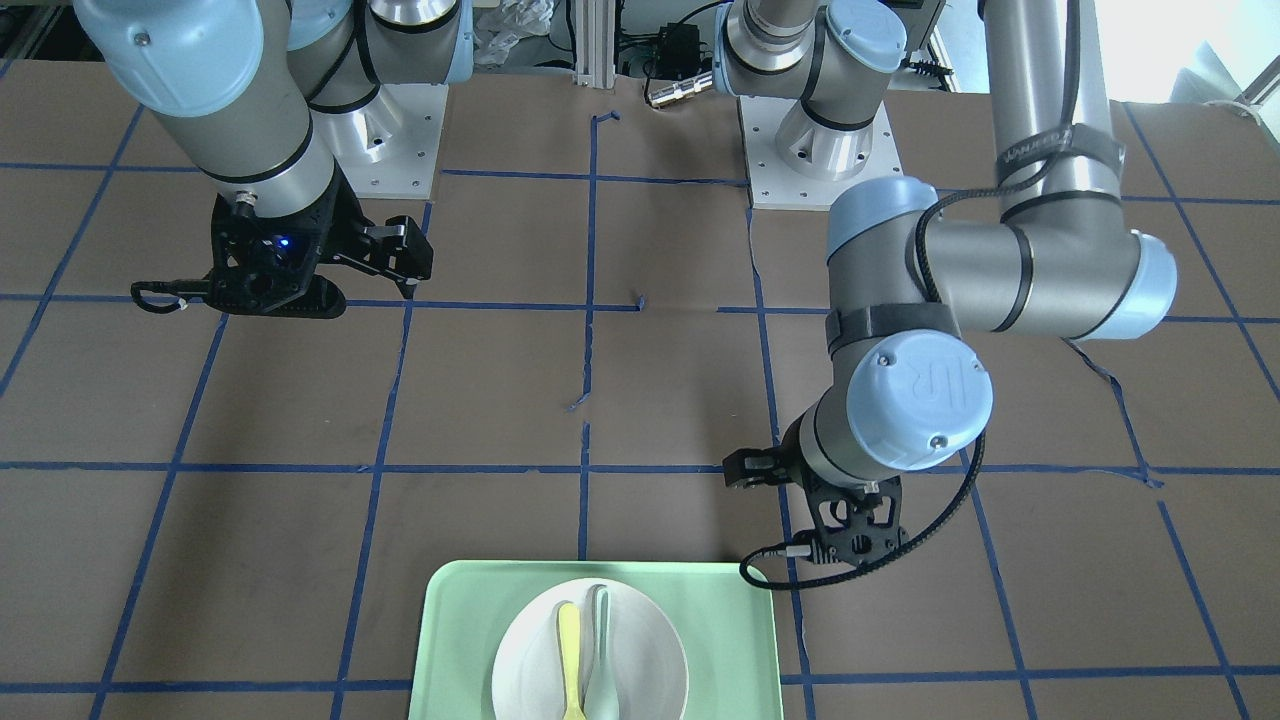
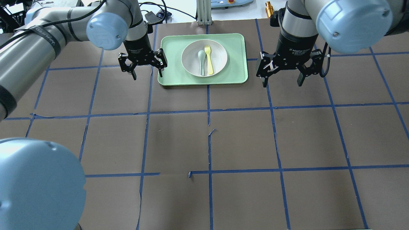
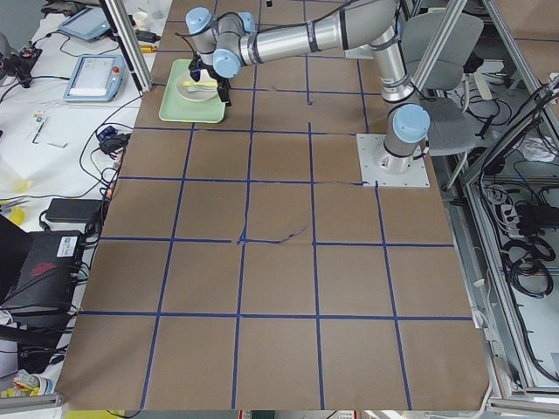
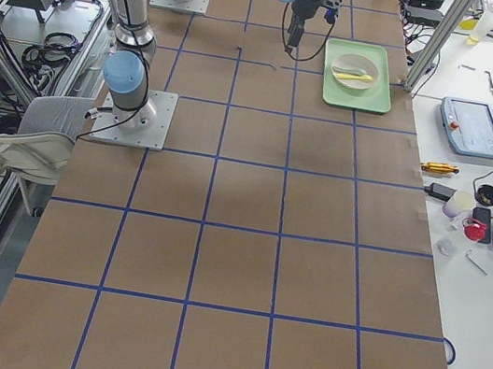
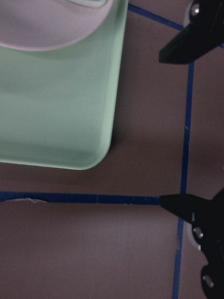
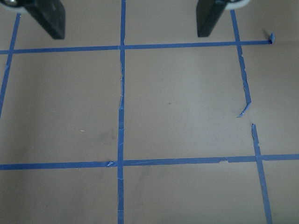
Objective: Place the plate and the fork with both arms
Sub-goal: 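Release the plate and raise the left gripper while the right gripper moves toward the tray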
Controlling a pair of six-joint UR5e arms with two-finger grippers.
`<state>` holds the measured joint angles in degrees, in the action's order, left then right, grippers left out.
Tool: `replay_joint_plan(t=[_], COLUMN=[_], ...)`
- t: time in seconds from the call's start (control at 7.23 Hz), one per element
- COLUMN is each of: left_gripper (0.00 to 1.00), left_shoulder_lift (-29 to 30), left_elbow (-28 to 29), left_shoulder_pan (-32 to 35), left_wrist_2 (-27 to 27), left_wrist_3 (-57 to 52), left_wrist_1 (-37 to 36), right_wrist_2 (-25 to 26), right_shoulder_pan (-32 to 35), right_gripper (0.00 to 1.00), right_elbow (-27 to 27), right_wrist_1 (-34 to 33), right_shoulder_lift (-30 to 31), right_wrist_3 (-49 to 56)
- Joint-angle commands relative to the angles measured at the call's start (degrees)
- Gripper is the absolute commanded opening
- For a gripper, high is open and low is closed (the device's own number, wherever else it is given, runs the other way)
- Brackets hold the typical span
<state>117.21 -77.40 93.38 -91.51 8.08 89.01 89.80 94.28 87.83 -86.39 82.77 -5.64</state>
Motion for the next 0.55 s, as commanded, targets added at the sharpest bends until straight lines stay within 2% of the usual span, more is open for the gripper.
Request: replay_joint_plan(t=[0.0, 0.14, 0.42], left_gripper=[1.0, 1.0, 1.0], left_shoulder_lift=[-7.1, -9.8, -13.4], left_elbow=[-0.3, -0.3, -0.3], left_shoulder_pan=[-0.1, -0.2, -0.3], left_wrist_2=[-3.7, -4.8, -4.5], left_wrist_3=[-3.5, -5.1, -5.2], left_wrist_1=[14.1, 19.0, 22.6], right_wrist_2=[0.0, -0.2, -0.2], right_shoulder_pan=[1.2, 3.6, 6.8], right_gripper=[1.0, 1.0, 1.0], right_elbow=[0.1, 0.4, 0.4], right_wrist_1=[-4.5, -10.8, -18.5], right_shoulder_lift=[-2.2, -5.9, -10.3], right_wrist_3=[-0.7, -1.0, -5.3])
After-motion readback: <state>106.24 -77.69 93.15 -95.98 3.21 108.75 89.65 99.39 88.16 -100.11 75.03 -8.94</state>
